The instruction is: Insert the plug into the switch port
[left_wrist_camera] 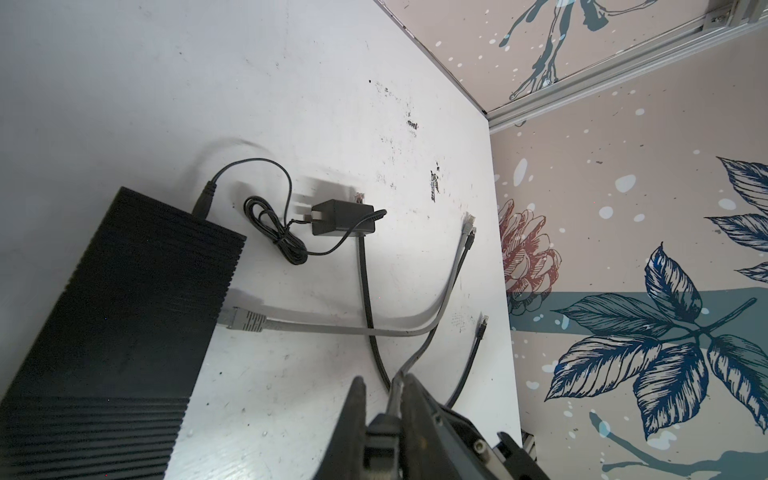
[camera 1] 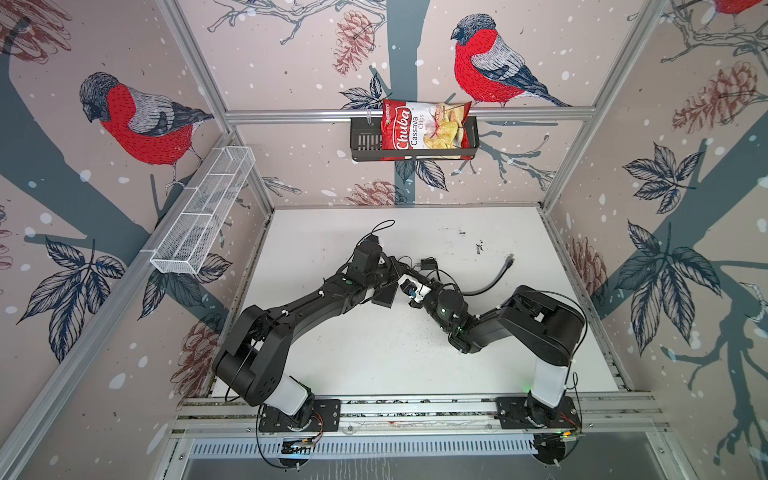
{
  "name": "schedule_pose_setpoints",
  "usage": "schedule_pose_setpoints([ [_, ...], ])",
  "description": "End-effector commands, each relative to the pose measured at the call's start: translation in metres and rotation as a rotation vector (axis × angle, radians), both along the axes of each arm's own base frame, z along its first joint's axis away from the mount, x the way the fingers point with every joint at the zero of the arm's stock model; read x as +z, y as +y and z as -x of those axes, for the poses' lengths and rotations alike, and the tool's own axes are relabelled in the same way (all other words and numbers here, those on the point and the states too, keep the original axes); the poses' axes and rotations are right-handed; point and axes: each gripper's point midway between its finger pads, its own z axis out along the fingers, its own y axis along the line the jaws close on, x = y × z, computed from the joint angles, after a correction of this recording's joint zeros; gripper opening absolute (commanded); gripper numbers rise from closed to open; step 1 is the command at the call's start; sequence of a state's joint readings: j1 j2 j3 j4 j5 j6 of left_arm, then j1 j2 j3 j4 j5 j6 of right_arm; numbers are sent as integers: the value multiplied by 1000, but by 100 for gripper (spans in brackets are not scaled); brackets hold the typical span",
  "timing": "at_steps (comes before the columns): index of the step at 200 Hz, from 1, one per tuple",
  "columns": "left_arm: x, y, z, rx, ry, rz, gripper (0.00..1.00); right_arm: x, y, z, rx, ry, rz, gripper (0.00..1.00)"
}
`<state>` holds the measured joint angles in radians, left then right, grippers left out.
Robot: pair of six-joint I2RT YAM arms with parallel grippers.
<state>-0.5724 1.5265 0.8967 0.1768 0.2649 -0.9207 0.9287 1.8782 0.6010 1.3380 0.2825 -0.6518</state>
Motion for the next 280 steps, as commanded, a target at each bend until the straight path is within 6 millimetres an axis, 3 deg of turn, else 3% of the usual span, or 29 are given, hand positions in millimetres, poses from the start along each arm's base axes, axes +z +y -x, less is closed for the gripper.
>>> schedule_pose_setpoints([
  [1,2,-8,5,-42,1,22,14,11,1,-2,-10,-18,-38,23],
  [41,-1,-8,5,-40,7,20,14,9,3,-2,-6,-5,-31,1],
  [62,0,-9,4,-40,2,25,16,6,4,-1,10,15,-16,0],
  [74,1,-8,4,-40,-6,21,26,5,3,0,20,30,-14,0],
  [115,5,-9,3,-45,-27,23,32,-2,1,1,65,124,-12,0],
  [147,10,-6,1,-38,-49,23,57,-10,-2,2,92,182,16,0],
  [169,19,5,-3,-8,-84,10,62,-19,-4,7,130,252,52,0],
  [199,34,22,-10,30,-132,-4,60,-24,-6,16,189,339,72,0],
  [216,36,24,-12,33,-146,-13,53,-24,-4,24,239,379,71,0],
  [237,29,23,-12,17,-139,-23,45,-20,-4,27,272,427,41,0],
  [280,10,20,-6,-8,-111,-16,38,-13,-7,33,320,474,0,0],
])
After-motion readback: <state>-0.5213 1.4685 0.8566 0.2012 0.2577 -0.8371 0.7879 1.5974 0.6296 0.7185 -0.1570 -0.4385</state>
